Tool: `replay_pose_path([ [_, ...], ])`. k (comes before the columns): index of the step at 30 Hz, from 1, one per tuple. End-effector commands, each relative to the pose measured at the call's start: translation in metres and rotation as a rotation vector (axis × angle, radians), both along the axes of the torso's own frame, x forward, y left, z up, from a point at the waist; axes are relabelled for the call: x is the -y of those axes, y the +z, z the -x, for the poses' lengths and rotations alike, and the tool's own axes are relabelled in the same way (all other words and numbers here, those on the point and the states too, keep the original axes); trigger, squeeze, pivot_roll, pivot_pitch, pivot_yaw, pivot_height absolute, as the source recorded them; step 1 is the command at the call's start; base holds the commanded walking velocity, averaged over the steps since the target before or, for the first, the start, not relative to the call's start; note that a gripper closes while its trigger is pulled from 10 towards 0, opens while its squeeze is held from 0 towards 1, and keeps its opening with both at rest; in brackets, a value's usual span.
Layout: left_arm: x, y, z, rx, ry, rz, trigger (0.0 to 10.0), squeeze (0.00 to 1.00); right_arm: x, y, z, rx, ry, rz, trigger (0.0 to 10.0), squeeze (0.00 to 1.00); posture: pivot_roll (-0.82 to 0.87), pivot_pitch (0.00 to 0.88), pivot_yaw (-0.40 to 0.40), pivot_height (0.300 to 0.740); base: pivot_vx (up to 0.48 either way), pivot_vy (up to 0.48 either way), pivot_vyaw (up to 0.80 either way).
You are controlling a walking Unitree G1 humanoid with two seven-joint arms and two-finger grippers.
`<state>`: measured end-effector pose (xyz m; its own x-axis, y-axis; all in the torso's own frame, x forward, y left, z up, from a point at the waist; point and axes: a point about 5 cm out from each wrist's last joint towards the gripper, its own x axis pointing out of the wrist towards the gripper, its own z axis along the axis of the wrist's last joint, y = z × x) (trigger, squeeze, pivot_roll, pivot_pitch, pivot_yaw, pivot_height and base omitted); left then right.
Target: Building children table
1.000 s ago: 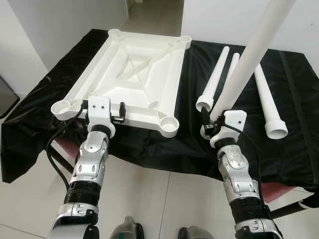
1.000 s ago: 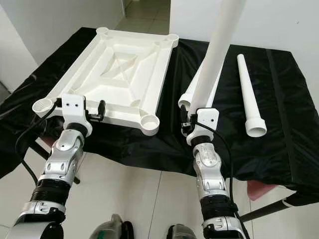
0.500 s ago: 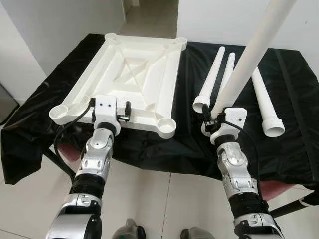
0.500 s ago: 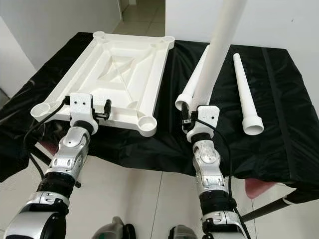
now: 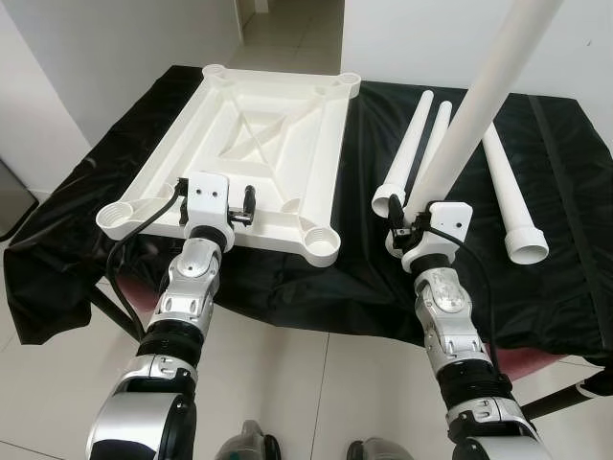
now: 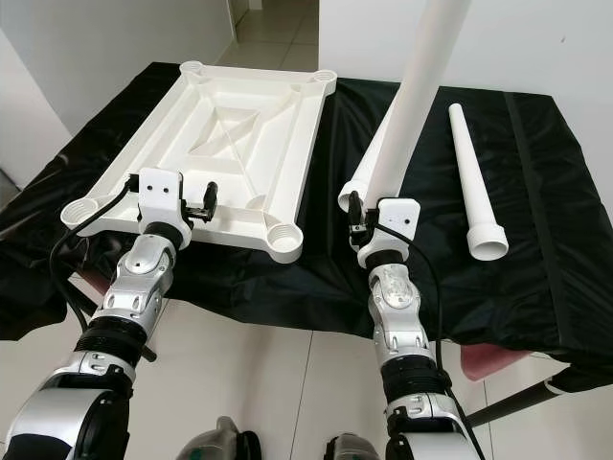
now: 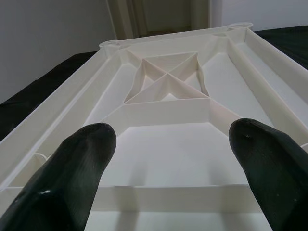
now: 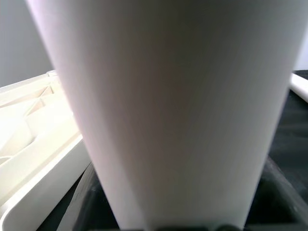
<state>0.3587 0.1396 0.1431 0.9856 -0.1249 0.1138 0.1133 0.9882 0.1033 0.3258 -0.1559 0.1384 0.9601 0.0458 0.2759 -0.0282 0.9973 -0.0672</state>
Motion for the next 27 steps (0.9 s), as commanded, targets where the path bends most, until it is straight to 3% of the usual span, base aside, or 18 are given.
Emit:
replay_pose_path([
  [1,-0.009,-0.003,0.003,0.004,0.085,-0.003,10.0,0.0,-0.002,0.0,0.002,0.014,0.008,-0.001,10.0,0.0,-0.09,0.0,0.093,0.74,0.0,0.0,0.0],
  [4,-0.007,-0.002,0.017,0.035,0.06,-0.01,10.0,0.0,-0.005,0.005,0.014,0.048,0.035,0.009,10.0,0.0,-0.07,0.0,0.091,0.74,0.0,0.0,0.0],
  [5,-0.007,0.0,0.03,0.04,0.04,0.021,10.0,0.0,-0.006,0.013,0.026,0.082,0.044,0.007,10.0,0.0,-0.06,0.0,0.093,0.74,0.0,0.0,0.0],
  [17,-0.01,0.026,0.038,0.042,-0.017,0.114,10.0,0.0,0.0,0.036,0.043,0.131,0.026,0.007,10.0,0.0,-0.05,0.044,0.092,0.74,0.0,0.0,0.0],
  [27,-0.01,0.035,0.049,0.049,0.014,0.11,10.0,0.0,0.005,0.042,0.047,0.103,0.003,0.019,10.0,0.0,-0.05,0.064,0.077,0.74,0.0,0.0,0.0],
])
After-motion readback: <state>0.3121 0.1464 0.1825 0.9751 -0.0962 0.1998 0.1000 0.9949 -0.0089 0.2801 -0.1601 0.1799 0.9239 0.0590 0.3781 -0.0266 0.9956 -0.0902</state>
